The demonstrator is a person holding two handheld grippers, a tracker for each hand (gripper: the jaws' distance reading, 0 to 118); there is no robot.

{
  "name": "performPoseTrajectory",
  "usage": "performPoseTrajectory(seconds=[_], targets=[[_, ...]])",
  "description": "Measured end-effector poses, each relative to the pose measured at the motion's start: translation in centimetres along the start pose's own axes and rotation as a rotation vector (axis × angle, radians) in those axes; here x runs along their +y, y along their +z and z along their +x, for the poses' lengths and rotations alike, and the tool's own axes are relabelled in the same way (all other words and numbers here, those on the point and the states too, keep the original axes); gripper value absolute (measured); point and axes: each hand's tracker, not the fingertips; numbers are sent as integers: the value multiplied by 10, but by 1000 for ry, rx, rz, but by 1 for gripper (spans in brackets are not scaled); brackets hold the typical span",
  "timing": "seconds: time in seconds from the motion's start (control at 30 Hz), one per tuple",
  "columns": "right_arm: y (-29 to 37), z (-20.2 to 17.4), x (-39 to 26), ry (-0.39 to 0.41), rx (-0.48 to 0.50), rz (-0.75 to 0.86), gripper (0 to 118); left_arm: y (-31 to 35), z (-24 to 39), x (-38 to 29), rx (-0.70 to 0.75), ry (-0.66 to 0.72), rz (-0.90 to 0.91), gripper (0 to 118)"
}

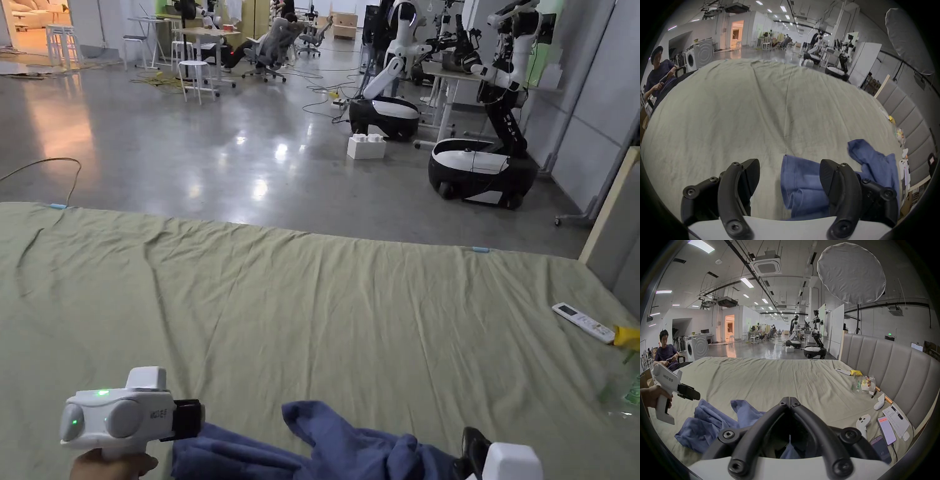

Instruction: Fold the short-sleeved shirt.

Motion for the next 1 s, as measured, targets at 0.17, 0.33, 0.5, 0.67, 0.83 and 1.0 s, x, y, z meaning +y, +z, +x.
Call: performPoseTrajectory(seconds=[0.17, 0.33, 0.5, 0.67, 0.83, 1.0], targets=[[-8, 11, -14, -6, -23, -49, 0, -50, 11, -7, 66, -61, -150, 77], [-17, 30, -27, -15, -57, -92, 0, -50, 32, -33, 125, -236, -78, 62], [-41, 52, -32, -62, -88, -163, 1, -35, 43, -36, 96, -239, -70, 10], [-93, 71, -38, -74, -58, -321, 55, -23, 30, -36, 34, -189, -52, 6], [-150, 69, -51, -22, 24, -502, 63, 4, 21, -41, 22, -179, 13, 6], [-178, 41, -72, 120, 136, -647, 58, 27, 16, -53, 9, -158, 58, 6]])
